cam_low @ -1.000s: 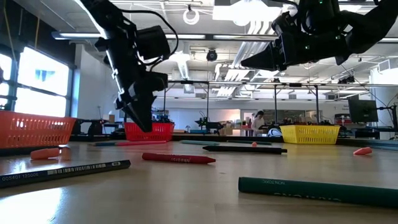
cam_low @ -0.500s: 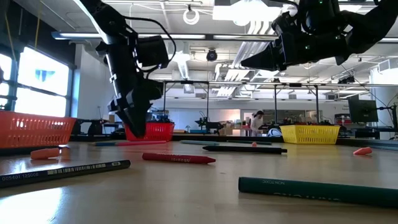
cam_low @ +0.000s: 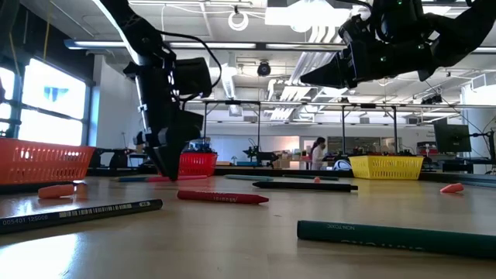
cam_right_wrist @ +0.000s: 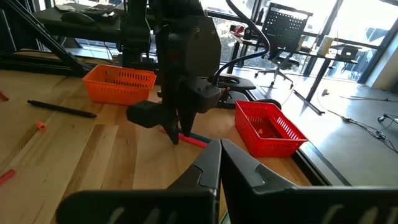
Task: Sort crayons/erasers/pens/pencils in bins
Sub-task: Put the pink pencil into the orange basket
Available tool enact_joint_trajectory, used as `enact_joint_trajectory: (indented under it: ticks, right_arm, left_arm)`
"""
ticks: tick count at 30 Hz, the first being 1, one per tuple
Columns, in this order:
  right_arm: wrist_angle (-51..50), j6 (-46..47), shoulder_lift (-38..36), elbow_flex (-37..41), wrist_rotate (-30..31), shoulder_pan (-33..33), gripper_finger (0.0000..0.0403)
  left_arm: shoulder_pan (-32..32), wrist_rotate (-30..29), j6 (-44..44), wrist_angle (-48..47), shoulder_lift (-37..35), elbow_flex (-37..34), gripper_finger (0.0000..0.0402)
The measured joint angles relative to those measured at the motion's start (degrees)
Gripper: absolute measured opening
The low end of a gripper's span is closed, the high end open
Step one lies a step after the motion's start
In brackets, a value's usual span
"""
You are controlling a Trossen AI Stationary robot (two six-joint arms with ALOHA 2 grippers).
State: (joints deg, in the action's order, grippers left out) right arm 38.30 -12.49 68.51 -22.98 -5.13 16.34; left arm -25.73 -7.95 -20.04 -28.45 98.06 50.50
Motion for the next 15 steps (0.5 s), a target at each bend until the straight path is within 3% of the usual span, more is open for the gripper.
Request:
enact_joint_trajectory:
  ticks: [15]
  right_arm:
    - [0.0,0.0,0.0,0.0,0.0,0.0,0.0000]
  left_arm:
    - [2.9,3.8,10.5,-4.9,-0.4,0.1,0.0022]
